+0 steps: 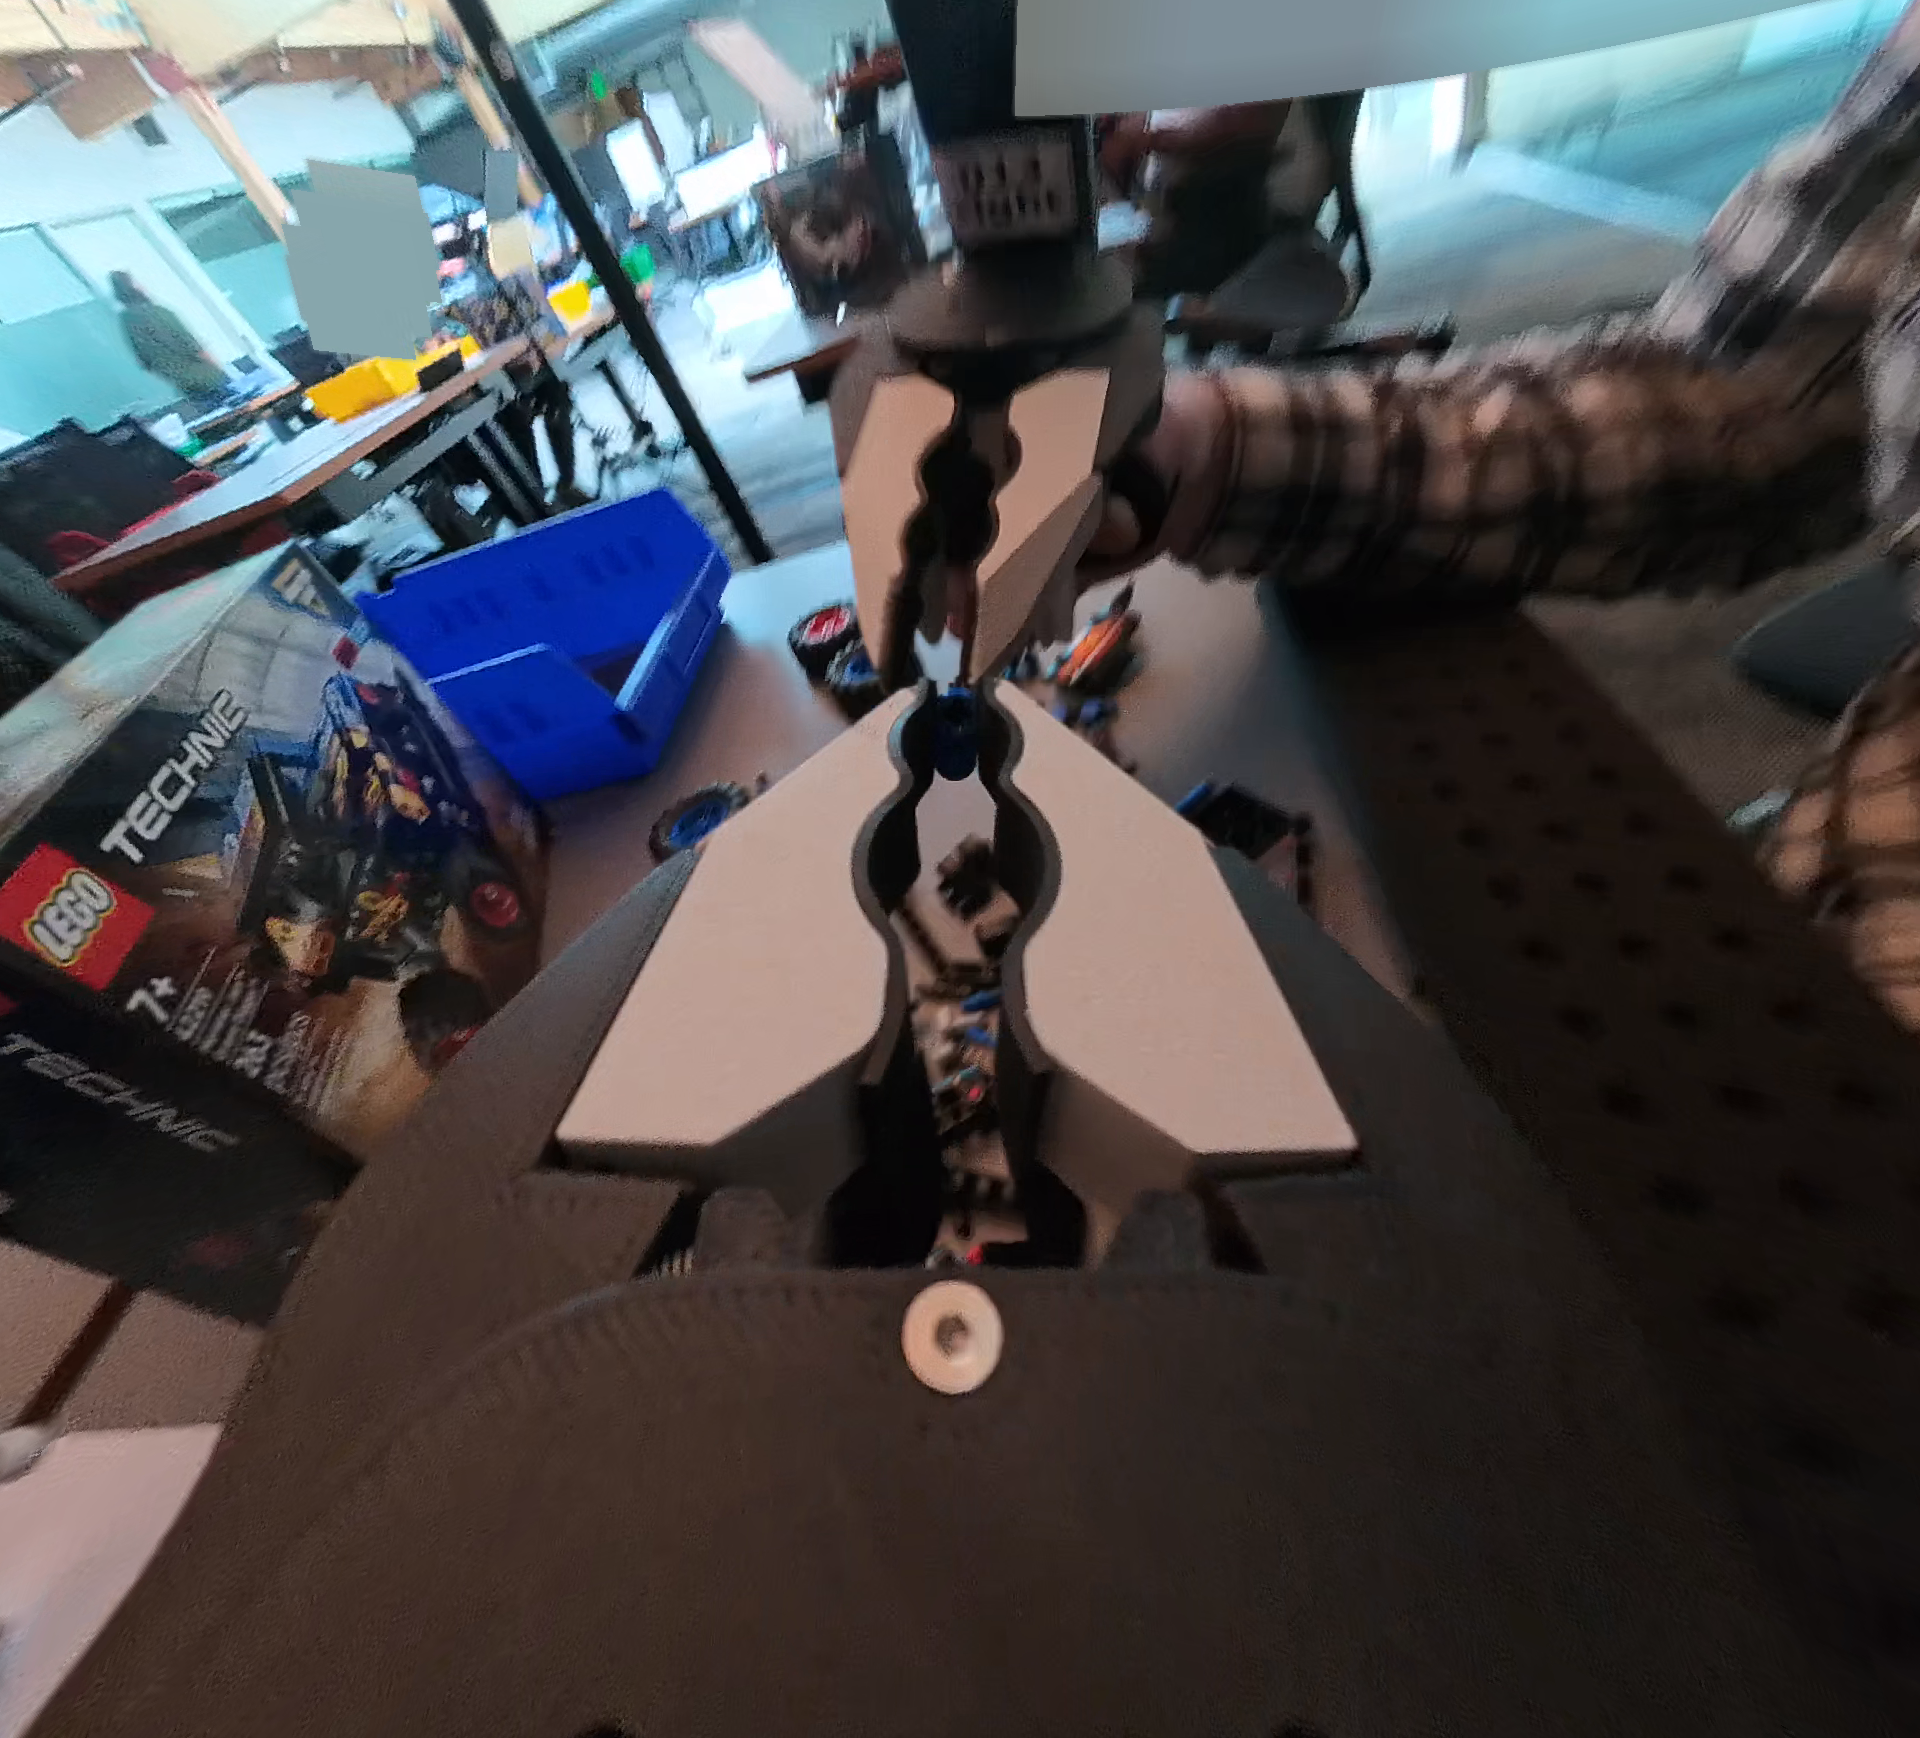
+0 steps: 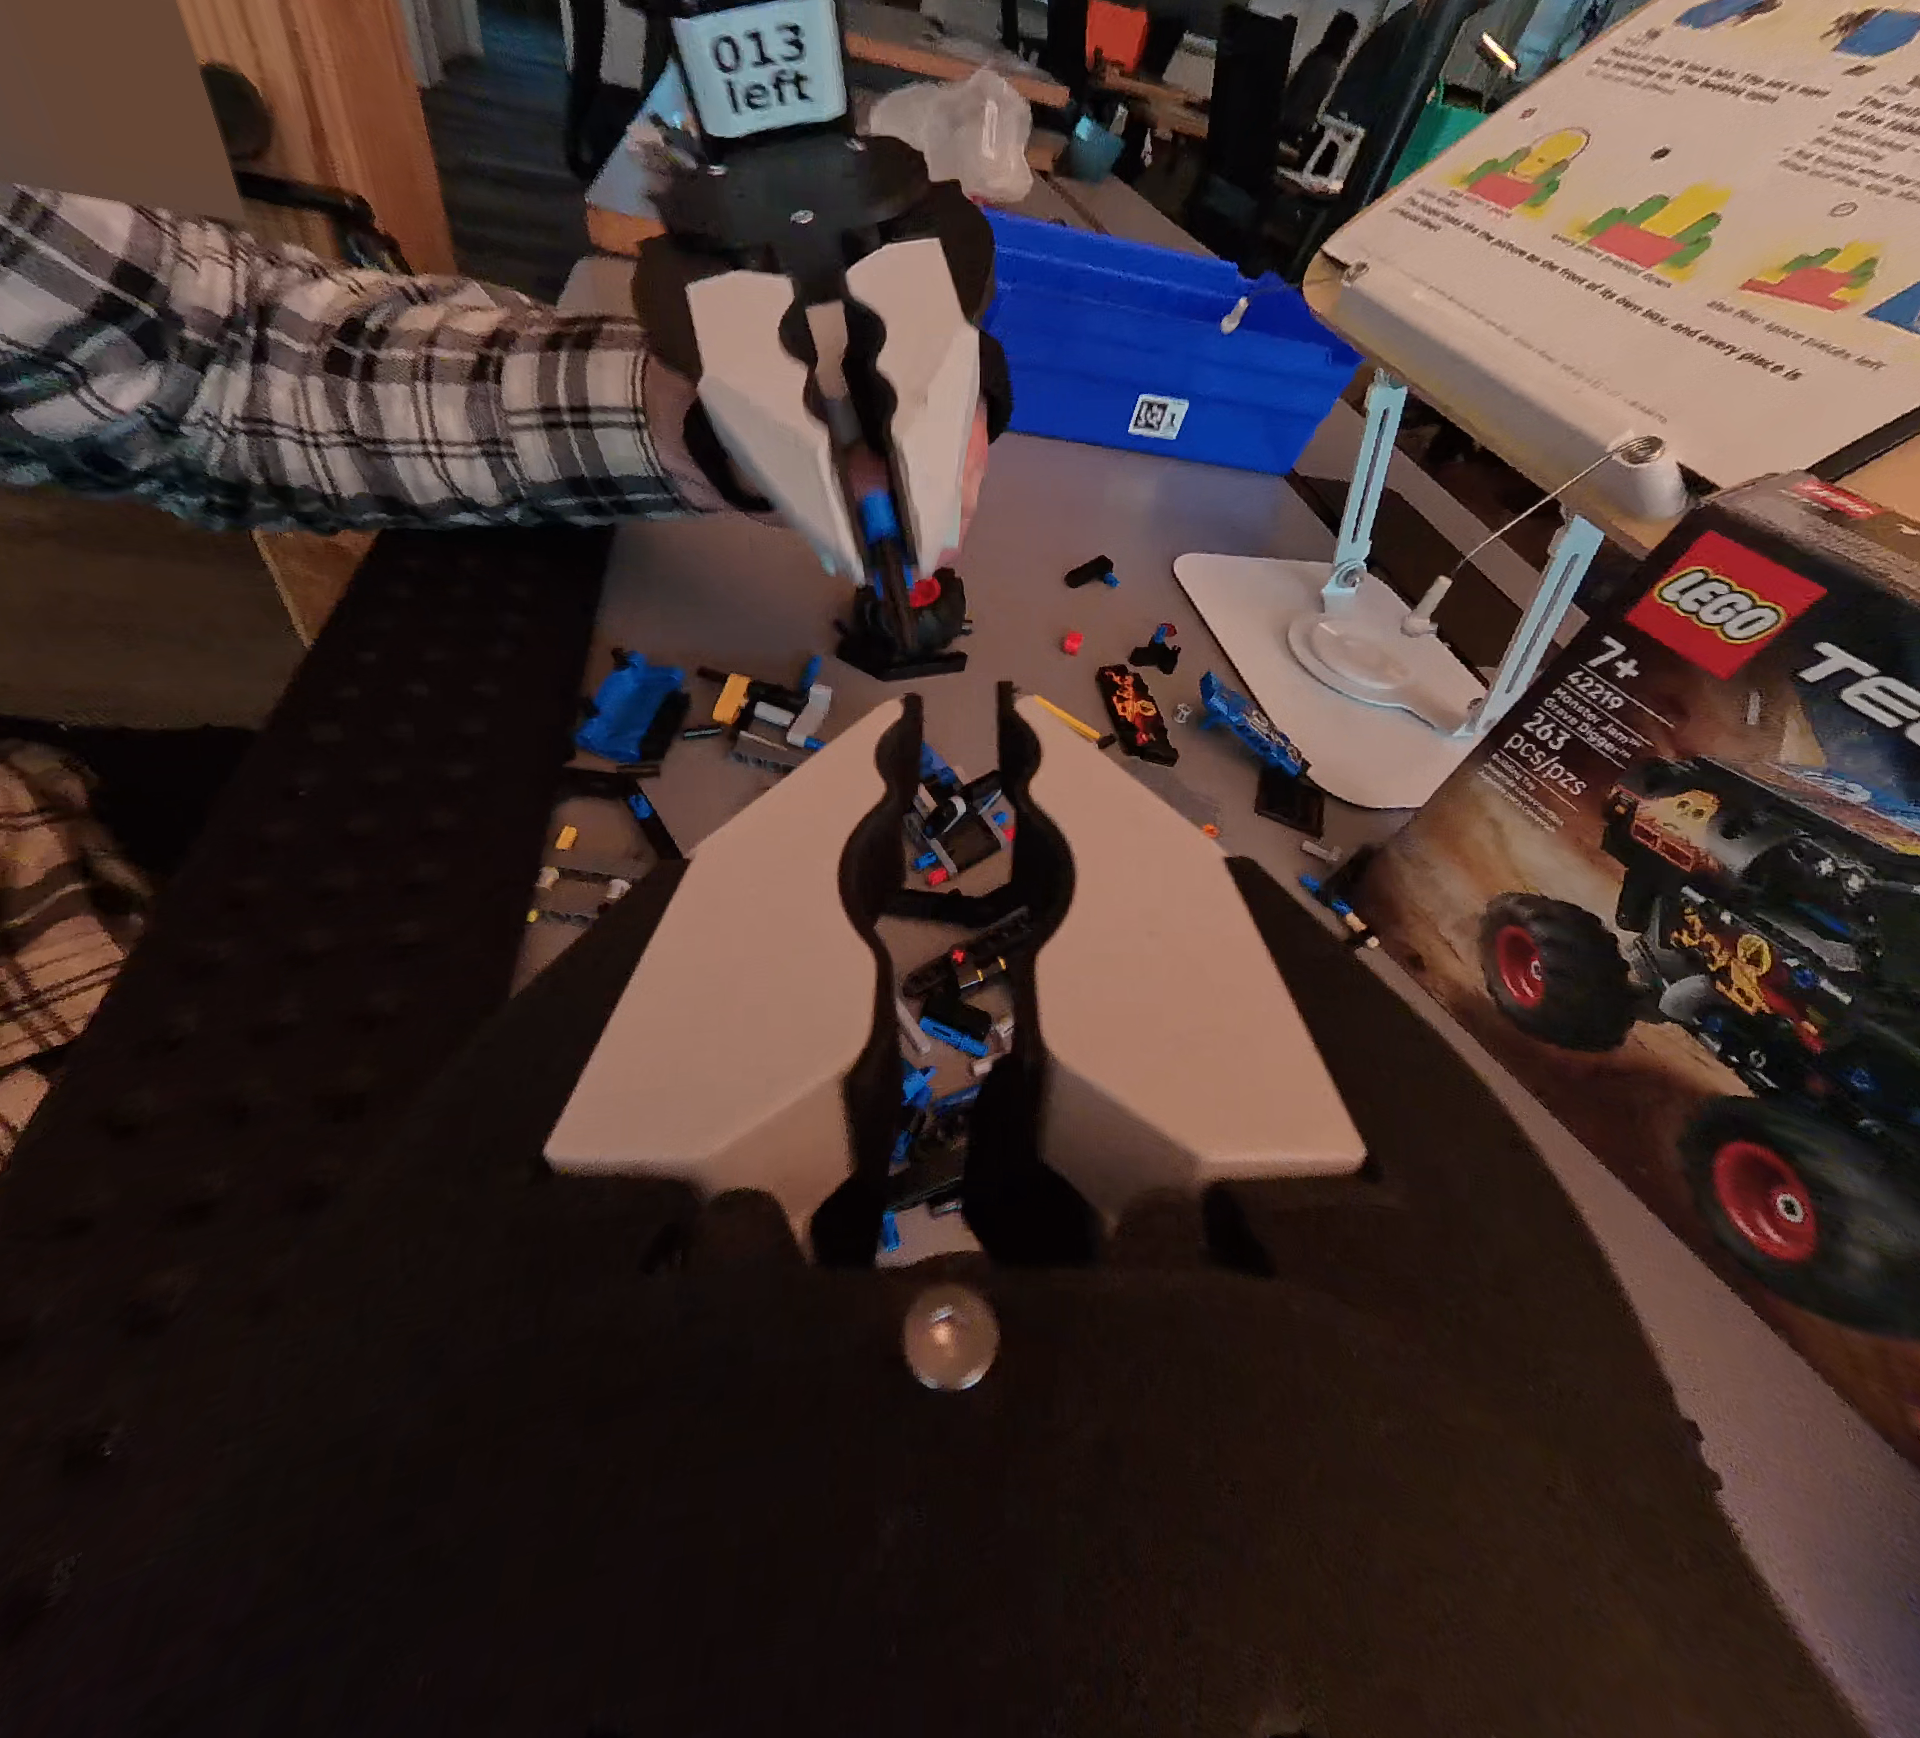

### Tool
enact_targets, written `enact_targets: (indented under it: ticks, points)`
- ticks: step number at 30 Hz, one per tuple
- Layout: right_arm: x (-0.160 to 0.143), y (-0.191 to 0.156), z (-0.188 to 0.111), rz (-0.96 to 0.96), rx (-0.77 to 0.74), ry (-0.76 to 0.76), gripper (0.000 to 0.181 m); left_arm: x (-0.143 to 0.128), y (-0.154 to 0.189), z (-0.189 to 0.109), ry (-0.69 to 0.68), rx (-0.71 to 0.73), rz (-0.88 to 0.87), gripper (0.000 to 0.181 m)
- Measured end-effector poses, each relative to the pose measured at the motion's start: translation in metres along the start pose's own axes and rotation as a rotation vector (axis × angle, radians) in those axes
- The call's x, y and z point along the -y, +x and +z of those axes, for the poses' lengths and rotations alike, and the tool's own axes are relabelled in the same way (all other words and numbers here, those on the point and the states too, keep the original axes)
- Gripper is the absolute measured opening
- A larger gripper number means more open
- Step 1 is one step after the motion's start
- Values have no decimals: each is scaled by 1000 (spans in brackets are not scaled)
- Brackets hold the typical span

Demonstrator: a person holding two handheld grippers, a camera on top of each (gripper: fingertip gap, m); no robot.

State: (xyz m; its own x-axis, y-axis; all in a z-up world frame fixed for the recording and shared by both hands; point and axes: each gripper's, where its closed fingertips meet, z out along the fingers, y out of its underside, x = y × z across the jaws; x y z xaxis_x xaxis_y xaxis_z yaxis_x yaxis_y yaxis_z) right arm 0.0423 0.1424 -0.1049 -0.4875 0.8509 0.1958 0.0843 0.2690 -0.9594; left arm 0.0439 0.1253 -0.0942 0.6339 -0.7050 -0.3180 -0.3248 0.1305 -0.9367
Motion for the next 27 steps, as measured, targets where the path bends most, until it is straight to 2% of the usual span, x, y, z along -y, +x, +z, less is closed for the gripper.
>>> enact_targets:
  ticks: [3,5,7,9,12,16,21,27]
  points:
    - [-9,-7,14,-57,-3,-85,21,-7,4,8,-44,4,24,5]
    - [-13,-6,18,-107,-39,-128,19,-12,3,9,-79,22,58,5]
    - [-9,-8,20,-150,-61,-131,5,-14,3,12,-89,35,65,5]
    - [-15,-4,22,-212,-114,-192,3,-21,0,13,-146,63,107,5]
    - [-20,-3,24,-258,-148,-238,2,-24,-2,12,-159,75,106,6]
    - [-21,-8,23,-189,-81,-196,0,-24,1,11,-134,29,56,6]
    - [-8,-19,19,-175,-28,-146,2,-12,8,5,-50,-47,-19,5]
    - [-7,-28,16,-169,28,-121,1,-12,17,3,-54,-115,-45,5]
